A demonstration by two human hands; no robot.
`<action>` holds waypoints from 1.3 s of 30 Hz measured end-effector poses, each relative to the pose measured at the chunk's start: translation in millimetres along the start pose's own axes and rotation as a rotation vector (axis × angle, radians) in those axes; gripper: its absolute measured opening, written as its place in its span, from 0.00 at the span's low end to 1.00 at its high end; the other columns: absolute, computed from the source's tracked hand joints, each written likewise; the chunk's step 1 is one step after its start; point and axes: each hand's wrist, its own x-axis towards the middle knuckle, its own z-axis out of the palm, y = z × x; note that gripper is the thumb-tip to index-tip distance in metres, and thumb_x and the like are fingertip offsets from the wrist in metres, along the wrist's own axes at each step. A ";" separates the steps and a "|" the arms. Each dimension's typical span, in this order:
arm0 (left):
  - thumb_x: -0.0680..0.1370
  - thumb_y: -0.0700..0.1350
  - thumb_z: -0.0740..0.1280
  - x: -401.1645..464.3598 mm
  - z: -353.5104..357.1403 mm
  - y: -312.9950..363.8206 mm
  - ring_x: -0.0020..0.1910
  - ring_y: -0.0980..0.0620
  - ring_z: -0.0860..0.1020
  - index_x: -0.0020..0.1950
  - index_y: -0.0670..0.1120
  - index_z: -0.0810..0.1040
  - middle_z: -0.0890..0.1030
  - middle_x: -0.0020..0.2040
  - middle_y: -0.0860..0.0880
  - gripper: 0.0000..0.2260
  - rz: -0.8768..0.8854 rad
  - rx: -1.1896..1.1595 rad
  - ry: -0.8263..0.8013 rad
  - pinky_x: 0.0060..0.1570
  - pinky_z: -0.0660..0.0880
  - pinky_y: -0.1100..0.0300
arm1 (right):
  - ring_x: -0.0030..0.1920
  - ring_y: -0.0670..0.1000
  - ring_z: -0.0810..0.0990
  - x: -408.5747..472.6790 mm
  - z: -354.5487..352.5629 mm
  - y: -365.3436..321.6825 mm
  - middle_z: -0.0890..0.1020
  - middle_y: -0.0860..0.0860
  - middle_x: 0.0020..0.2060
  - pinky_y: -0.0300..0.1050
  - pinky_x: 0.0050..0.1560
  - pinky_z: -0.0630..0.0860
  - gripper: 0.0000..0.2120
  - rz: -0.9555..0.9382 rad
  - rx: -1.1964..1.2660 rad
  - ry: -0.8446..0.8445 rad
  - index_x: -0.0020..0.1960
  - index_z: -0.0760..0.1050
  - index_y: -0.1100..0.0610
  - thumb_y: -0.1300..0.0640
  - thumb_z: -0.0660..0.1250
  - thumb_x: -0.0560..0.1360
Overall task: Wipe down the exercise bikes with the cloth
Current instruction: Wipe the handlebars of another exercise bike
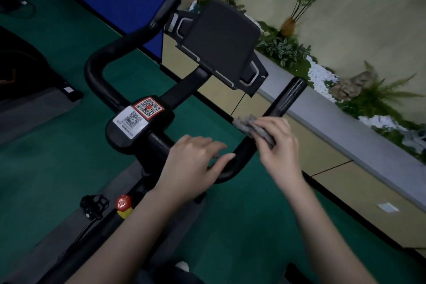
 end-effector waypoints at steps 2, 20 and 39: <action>0.78 0.61 0.56 4.1 5.2 10.3 0.38 0.52 0.79 0.53 0.50 0.81 0.81 0.39 0.55 0.19 -0.028 0.003 -0.001 0.42 0.75 0.55 | 0.52 0.52 0.74 -15.4 11.8 -0.6 0.79 0.51 0.48 0.31 0.57 0.67 0.09 0.083 0.037 0.214 0.52 0.80 0.63 0.70 0.68 0.73; 0.75 0.65 0.57 7.9 18.2 30.1 0.35 0.54 0.79 0.60 0.55 0.77 0.78 0.45 0.57 0.21 -0.101 0.101 -0.045 0.28 0.75 0.58 | 0.49 0.49 0.80 -61.4 48.7 -8.3 0.82 0.52 0.48 0.46 0.53 0.76 0.07 0.740 0.525 0.459 0.54 0.75 0.58 0.60 0.65 0.77; 0.75 0.61 0.59 6.3 13.4 31.4 0.27 0.58 0.74 0.58 0.53 0.78 0.76 0.40 0.58 0.18 -0.069 0.126 -0.065 0.26 0.59 0.68 | 0.51 0.57 0.82 -57.5 36.0 -39.0 0.83 0.60 0.50 0.51 0.55 0.78 0.09 1.093 1.305 0.475 0.57 0.75 0.62 0.64 0.59 0.80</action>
